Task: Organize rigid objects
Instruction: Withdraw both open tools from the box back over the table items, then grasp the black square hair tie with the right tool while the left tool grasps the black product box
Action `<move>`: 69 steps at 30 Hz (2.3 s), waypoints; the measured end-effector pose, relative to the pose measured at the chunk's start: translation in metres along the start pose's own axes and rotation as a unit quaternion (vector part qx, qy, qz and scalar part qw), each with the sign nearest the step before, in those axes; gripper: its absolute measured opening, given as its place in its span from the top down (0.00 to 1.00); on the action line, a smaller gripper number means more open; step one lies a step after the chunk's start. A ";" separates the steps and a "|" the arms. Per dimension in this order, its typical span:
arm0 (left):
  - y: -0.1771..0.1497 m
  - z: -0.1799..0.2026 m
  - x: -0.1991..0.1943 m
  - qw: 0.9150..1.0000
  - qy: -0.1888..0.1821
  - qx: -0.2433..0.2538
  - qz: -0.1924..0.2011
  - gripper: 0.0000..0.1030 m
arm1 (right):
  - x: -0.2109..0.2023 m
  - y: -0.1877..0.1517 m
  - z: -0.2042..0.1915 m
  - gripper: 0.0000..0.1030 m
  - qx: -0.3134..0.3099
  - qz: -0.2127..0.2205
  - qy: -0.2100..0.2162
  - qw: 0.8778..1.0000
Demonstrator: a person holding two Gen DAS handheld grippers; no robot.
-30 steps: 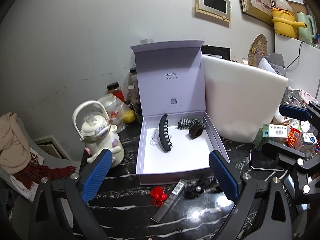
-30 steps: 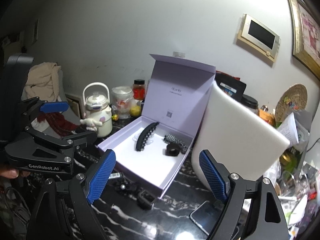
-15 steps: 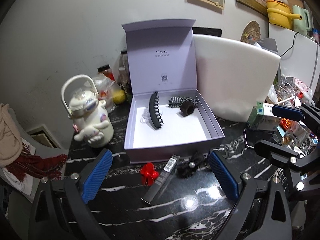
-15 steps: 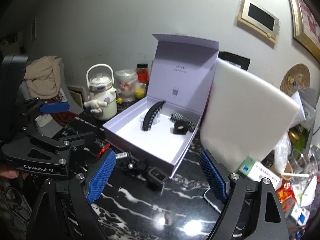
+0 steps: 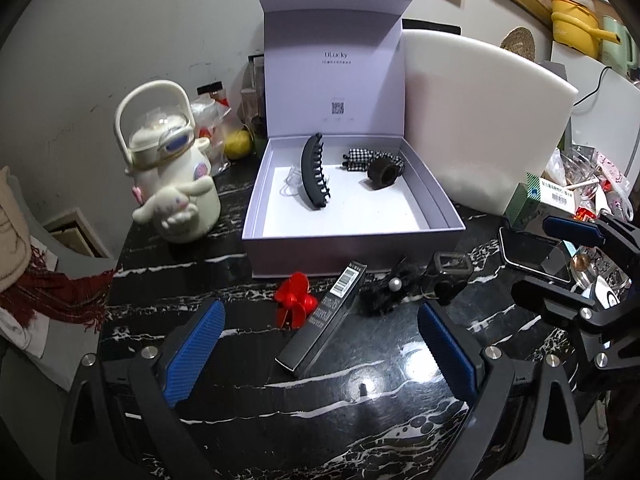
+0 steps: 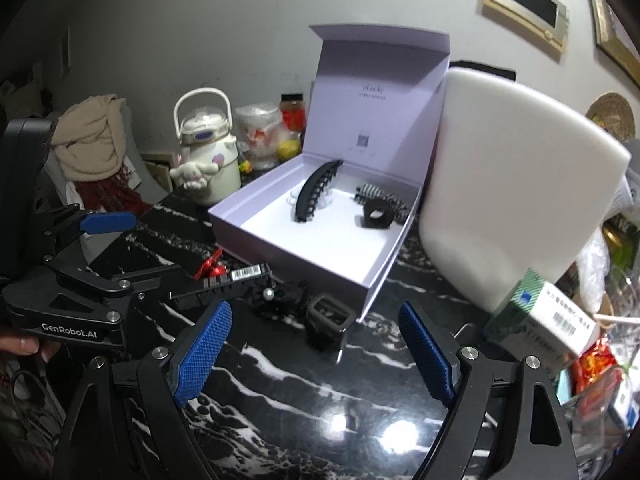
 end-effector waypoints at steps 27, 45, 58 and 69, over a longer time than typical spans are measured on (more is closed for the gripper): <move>-0.042 -0.016 0.057 0.997 -0.024 -0.038 -0.056 0.06 | 0.071 -0.035 0.015 0.16 0.021 -0.068 -0.004 0.997; -0.055 -0.008 0.072 0.994 -0.053 -0.044 -0.090 0.65 | 0.103 -0.044 0.028 0.37 0.047 -0.102 -0.005 0.994; -0.068 0.004 0.056 0.991 -0.066 -0.055 -0.101 0.79 | 0.090 -0.052 0.025 0.53 0.055 -0.105 0.009 0.993; -0.075 0.008 0.044 0.992 -0.066 -0.061 -0.087 0.82 | 0.066 -0.067 0.020 0.53 0.056 -0.103 0.012 0.993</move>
Point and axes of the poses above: each gripper's, at about its wrist camera, not at the fingertips, and x roughly the way its jaws point, z to its right, y to its top, the point moved 7 cm from there along x, roughly the way its jaws point, and after that the axes turned 10 degrees about z, right-handed, at the moved point
